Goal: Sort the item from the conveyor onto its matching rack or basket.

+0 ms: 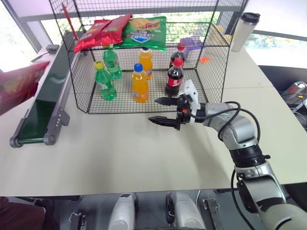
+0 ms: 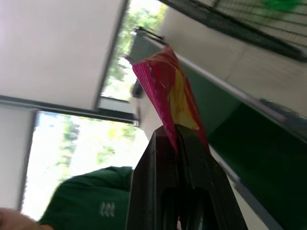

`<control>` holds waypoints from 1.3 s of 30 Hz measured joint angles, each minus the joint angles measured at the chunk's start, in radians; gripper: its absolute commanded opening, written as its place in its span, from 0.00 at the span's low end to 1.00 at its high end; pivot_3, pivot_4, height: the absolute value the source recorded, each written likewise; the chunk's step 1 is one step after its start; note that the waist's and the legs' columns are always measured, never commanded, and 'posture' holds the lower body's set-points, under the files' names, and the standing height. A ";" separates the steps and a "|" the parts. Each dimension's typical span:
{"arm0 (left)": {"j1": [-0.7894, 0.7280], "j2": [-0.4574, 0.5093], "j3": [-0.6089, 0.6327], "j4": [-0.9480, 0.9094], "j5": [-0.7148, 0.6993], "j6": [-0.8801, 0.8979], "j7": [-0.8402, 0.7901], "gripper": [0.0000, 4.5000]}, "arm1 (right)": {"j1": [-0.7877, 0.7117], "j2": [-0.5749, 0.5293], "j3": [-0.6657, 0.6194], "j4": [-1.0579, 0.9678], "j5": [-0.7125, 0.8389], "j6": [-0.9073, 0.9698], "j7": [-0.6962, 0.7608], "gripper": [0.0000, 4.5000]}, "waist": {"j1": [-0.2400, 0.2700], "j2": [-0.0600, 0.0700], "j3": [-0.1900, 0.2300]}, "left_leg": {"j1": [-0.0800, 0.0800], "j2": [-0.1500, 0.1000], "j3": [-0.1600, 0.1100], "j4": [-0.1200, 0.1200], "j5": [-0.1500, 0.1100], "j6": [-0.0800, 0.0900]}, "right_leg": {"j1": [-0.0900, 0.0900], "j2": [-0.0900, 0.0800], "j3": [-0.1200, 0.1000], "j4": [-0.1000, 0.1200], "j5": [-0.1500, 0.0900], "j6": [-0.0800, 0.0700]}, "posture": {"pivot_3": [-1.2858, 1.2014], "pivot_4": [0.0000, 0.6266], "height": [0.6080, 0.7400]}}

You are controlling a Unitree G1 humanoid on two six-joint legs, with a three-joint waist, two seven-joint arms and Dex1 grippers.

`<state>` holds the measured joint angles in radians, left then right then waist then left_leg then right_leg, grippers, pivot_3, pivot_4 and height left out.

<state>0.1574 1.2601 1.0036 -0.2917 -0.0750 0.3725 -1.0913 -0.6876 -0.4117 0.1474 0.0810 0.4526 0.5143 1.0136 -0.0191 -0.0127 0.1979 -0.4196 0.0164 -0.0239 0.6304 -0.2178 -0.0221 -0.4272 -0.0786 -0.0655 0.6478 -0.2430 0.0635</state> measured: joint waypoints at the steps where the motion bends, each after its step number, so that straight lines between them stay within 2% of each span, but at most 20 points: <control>1: -0.022 0.048 0.025 0.037 -0.010 0.025 -0.047 0.01 | -0.006 0.008 0.001 0.013 -0.002 -0.006 0.002 1.00 | 0.000 0.000 0.000 | 0.000 0.000 0.000 0.000 0.000 0.000 | 0.000 0.001 0.000 0.000 0.000 0.000 | 0.52 0.24 1.00; 4: -0.142 0.196 0.073 0.165 -0.094 0.134 -0.200 0.01 | -0.017 0.038 -0.006 0.047 -0.003 -0.026 0.004 1.00 | -0.001 0.000 0.000 | 0.000 0.000 0.000 0.000 0.000 0.000 | 0.000 0.001 0.001 0.000 0.000 0.000 | 0.52 0.24 1.00; 10: -0.295 0.317 0.078 0.261 -0.228 0.286 -0.402 0.01 | -0.020 0.081 -0.054 0.052 0.053 0.000 0.001 1.00 | -0.001 0.000 0.001 | 0.000 0.000 0.001 -0.001 0.000 0.000 | 0.000 0.000 0.002 -0.001 -0.001 0.001 | 0.52 0.24 1.00; 14: -0.427 0.378 0.016 0.324 -0.385 0.350 -0.418 0.01 | -0.019 0.117 -0.077 0.047 0.089 0.027 -0.008 1.00 | -0.001 0.000 0.001 | 0.000 0.000 0.001 -0.001 0.000 0.000 | 0.000 0.000 0.002 0.000 -0.003 0.005 | 0.52 0.24 1.00; 19: -0.570 0.408 -0.181 0.325 -0.709 0.359 -0.305 0.01 | -0.018 0.209 -0.054 0.033 0.103 0.026 -0.010 1.00 | 0.000 0.000 0.001 | 0.000 0.000 0.001 -0.001 0.000 0.000 | 0.000 0.000 0.003 0.001 -0.003 0.005 | 0.52 0.24 1.00; 23: -0.684 0.416 -0.385 0.315 -0.922 0.294 -0.199 0.01 | -0.054 0.284 -0.060 0.070 0.112 0.004 -0.020 1.00 | 0.000 0.000 0.001 | 0.000 0.000 0.001 0.000 0.000 0.000 | -0.001 0.000 0.004 0.001 -0.001 0.002 | 0.52 0.24 1.00; 27: -0.815 0.403 -0.570 0.305 -1.007 0.231 -0.152 0.01 | -0.119 0.324 -0.092 0.110 0.126 -0.015 -0.024 1.00 | 0.001 0.000 0.001 | 0.000 0.000 0.002 0.000 0.000 0.000 | -0.001 0.001 0.004 0.001 -0.001 0.002 | 0.52 0.24 1.00; 32: -1.114 0.254 -0.803 0.312 -0.973 0.238 -0.152 0.01 | -0.161 0.356 -0.123 0.155 0.144 -0.038 -0.023 1.00 | 0.006 -0.002 0.001 | 0.000 0.000 0.002 0.001 0.000 0.000 | -0.001 0.001 0.005 0.002 -0.001 0.002 | 0.52 0.24 1.00; 35: -1.199 0.195 -0.874 0.325 -0.913 0.264 -0.178 0.01 | -0.180 0.376 -0.125 0.177 0.148 -0.044 -0.016 1.00 | 0.002 -0.002 0.001 | 0.000 0.000 0.004 0.001 0.000 0.000 | -0.001 0.001 0.006 0.002 -0.001 0.002 | 0.52 0.24 1.00; 38: -1.226 0.160 -0.903 0.346 -0.864 0.279 -0.198 0.00 | -0.185 0.394 -0.137 0.180 0.173 -0.039 -0.006 0.82 | -0.001 -0.002 0.001 | 0.000 0.000 0.004 0.000 0.000 0.000 | -0.002 0.001 0.007 0.003 -0.001 0.002 | 0.52 0.24 1.00; 39: -1.232 0.148 -0.906 0.350 -0.848 0.282 -0.205 0.00 | -0.185 0.398 -0.139 0.180 0.184 -0.038 -0.004 0.72 | -0.001 -0.002 0.001 | 0.000 0.000 0.004 0.000 0.000 0.000 | -0.002 0.001 0.007 0.003 -0.001 0.002 | 0.52 0.24 1.00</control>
<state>-1.0746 1.4085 0.0975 0.0585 -0.9234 0.6549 -1.2960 -0.8725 -0.0133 0.0083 0.2607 0.6366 0.4765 1.0100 -0.0206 -0.0142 0.1984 -0.4195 0.0162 -0.0201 0.6307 -0.2175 -0.0219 -0.4290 -0.0775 -0.0588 0.6507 -0.2436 0.0659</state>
